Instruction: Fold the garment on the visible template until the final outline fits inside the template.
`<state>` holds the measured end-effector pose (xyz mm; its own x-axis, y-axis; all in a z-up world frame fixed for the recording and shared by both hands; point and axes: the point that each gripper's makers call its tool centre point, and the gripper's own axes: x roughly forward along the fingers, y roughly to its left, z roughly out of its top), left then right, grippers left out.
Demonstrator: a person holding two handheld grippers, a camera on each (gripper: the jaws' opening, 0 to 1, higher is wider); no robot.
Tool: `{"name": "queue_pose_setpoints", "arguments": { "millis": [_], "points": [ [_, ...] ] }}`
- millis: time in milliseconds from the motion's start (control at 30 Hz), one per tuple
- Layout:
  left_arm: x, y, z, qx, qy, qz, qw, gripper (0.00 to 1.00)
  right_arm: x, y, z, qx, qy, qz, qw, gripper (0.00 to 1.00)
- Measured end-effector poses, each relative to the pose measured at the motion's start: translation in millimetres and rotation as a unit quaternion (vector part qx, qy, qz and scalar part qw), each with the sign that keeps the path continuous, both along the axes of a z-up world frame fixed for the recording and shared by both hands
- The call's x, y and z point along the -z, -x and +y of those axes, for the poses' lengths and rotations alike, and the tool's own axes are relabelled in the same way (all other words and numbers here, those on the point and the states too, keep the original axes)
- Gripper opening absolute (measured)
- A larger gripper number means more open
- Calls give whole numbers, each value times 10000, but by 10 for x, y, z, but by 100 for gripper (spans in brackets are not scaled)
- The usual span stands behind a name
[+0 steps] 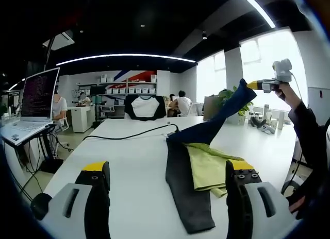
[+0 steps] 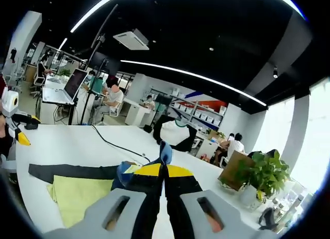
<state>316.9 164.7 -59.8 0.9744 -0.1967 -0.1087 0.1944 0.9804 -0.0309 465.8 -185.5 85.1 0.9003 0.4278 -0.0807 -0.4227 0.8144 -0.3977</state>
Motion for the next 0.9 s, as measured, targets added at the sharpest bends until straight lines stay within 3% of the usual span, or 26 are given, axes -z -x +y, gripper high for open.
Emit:
{"name": "queue_pose_setpoints", "arguments": {
  "millis": [333, 900],
  "points": [
    [28, -36, -6, 27, 6, 45, 10000, 98, -27, -114, -370, 463, -5, -28, 9989, 0],
    [113, -49, -63, 77, -17, 151, 9999, 98, 236, -264, -1259, 1526, -12, 156, 9882, 0]
  ]
}}
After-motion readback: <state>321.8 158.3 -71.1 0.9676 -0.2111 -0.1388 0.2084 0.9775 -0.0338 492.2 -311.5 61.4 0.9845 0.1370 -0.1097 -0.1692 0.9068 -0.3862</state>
